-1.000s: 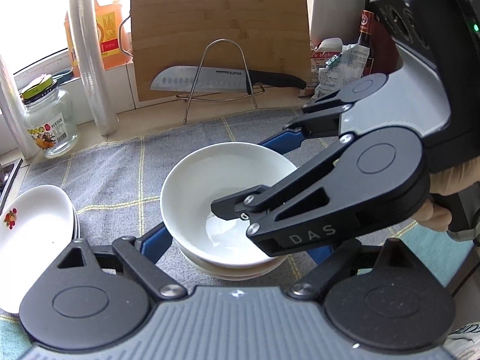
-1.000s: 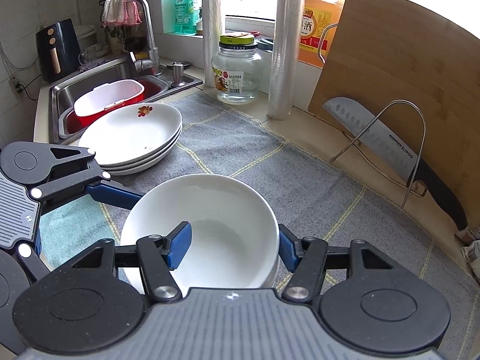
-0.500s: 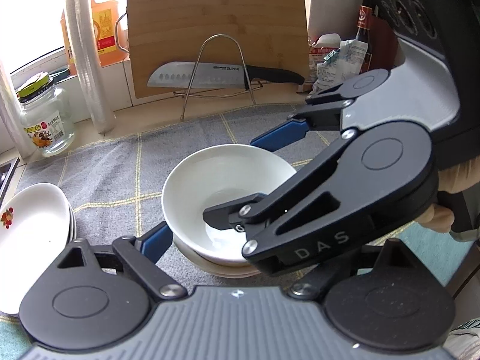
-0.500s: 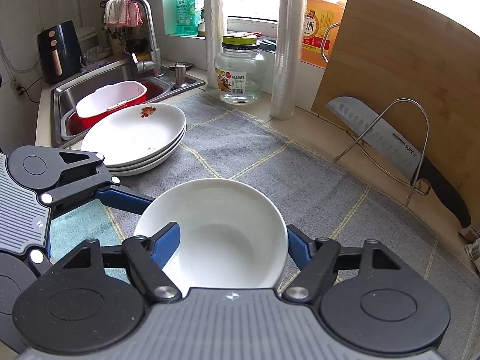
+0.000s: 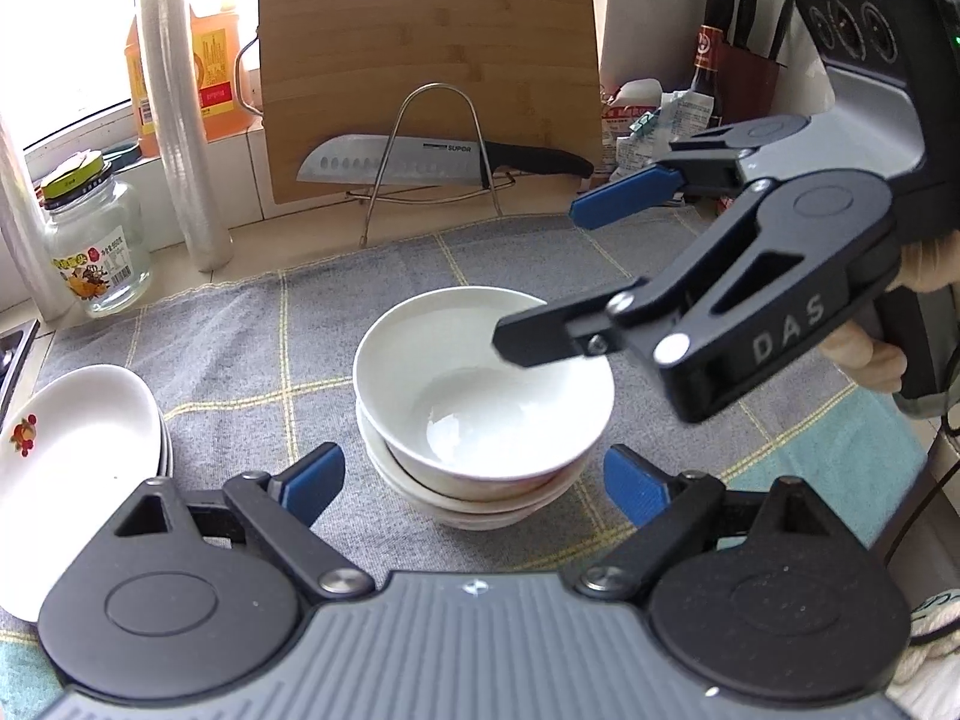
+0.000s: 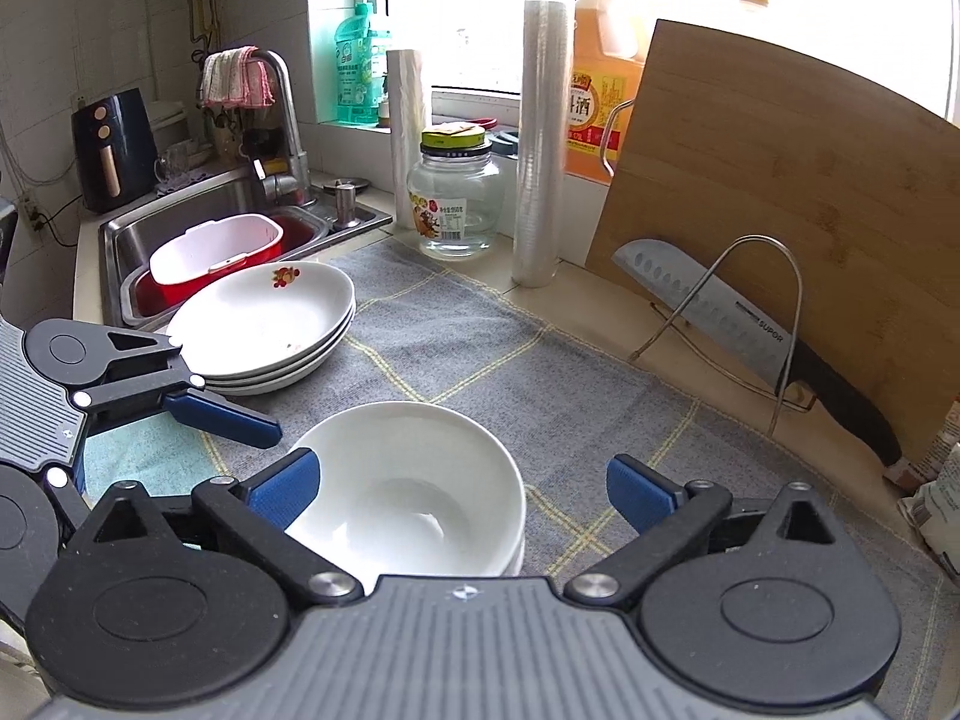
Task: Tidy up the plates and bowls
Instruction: 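Open the right tool and grip the three-bowl stack with both tools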
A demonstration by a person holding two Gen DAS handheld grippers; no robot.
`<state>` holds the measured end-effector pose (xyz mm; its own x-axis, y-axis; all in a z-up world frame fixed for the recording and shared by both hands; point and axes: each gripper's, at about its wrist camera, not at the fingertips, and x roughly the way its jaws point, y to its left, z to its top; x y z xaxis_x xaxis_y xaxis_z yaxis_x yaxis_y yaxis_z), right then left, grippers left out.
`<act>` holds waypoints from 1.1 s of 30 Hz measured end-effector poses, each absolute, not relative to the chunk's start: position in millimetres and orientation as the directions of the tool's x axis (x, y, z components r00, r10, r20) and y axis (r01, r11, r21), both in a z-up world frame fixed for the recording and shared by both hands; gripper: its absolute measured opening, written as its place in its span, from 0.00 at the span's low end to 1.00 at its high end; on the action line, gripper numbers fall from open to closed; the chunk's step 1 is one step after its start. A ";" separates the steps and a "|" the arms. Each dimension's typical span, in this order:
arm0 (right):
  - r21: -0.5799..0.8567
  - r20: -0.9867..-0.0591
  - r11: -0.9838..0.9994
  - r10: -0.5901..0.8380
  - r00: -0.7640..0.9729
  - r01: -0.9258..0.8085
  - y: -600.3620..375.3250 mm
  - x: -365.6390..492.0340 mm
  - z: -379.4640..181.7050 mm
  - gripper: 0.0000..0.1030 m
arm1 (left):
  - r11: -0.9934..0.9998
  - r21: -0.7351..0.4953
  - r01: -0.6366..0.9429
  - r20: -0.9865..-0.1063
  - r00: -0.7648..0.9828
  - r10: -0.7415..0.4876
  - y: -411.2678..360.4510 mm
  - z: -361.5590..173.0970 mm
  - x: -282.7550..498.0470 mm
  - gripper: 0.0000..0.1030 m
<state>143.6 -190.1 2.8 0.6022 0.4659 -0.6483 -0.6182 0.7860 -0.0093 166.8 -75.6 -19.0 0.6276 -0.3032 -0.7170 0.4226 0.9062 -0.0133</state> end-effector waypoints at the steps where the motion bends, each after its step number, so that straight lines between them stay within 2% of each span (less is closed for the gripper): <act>1: -0.009 -0.644 0.792 0.463 0.609 -0.611 -194.6 142.9 4.1 1.00 | 0.904 -0.014 0.428 -0.719 0.623 -0.306 -74.7 -19.9 165.7 0.90; 11: 0.000 -0.652 0.854 0.394 0.648 -0.520 -237.2 128.7 -2.7 1.00 | 0.895 -0.057 0.442 -0.783 0.537 -0.315 -66.1 -52.5 174.2 0.90; 22: -0.003 -0.751 0.880 0.311 0.582 -0.475 -239.2 119.1 -53.9 1.00 | 0.851 -0.044 0.523 -0.825 0.461 -0.326 -63.3 -81.8 191.6 0.90; 28: -0.062 -0.792 0.879 0.245 0.559 -0.473 -205.9 124.6 -86.4 1.00 | 0.809 -0.028 0.588 -0.828 0.439 -0.348 -51.5 -86.0 201.6 0.90; 33: -0.064 -0.804 0.884 0.229 0.548 -0.463 -184.6 130.1 -101.7 1.00 | 0.749 -0.038 0.661 -0.819 0.410 -0.402 -45.8 -89.2 207.5 0.99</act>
<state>130.1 -184.6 -101.7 0.5482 0.2290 -0.8044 -0.4632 0.8840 -0.0639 207.5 -45.8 -89.2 0.4097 -0.4025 -0.8186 0.6611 0.7494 -0.0376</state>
